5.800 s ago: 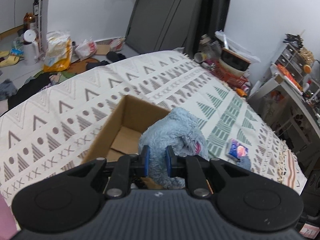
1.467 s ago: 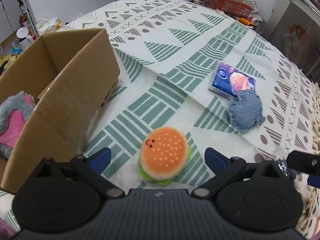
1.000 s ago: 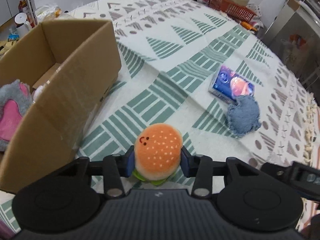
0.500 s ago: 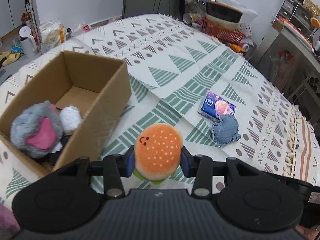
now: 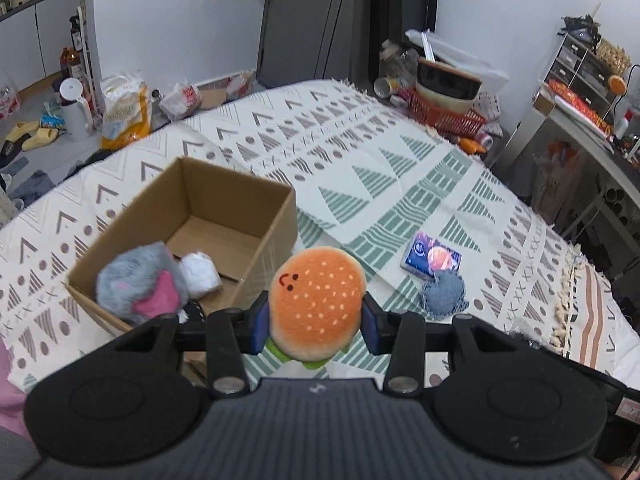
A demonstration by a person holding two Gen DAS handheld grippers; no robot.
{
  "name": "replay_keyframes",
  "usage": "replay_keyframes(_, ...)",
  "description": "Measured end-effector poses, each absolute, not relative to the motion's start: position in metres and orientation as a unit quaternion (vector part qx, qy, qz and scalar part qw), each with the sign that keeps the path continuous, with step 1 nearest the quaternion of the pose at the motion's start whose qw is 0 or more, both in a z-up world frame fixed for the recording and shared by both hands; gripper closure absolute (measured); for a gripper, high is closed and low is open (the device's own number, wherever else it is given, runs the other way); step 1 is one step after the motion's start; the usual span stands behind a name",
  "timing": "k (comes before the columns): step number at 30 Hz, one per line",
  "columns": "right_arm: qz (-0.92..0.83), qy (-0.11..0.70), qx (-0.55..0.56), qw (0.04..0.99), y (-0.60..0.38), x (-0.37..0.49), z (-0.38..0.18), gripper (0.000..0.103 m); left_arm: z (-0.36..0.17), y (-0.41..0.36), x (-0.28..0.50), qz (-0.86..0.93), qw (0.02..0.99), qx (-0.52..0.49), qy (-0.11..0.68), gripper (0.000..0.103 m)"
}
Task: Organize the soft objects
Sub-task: 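Carry the burger plush and bead bag into the box with both grippers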
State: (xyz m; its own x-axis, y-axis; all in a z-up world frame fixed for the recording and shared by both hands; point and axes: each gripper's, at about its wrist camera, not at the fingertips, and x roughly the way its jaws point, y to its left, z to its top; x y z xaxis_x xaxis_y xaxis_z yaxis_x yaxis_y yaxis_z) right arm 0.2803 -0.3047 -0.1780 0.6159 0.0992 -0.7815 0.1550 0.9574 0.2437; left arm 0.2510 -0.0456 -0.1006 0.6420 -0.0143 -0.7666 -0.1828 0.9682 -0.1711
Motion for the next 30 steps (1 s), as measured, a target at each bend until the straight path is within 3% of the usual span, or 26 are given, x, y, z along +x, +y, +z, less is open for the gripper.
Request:
replay_keyframes(17,0.059,0.364,0.138,0.919,-0.269,0.268,-0.137,0.061,-0.058,0.000,0.241,0.056,0.916,-0.108,0.383,0.059)
replay_keyframes(30,0.076,0.337,0.142,0.928,-0.240,0.266,-0.124,0.061,-0.071,0.036,0.258,0.061,0.911,-0.128,0.387,0.059)
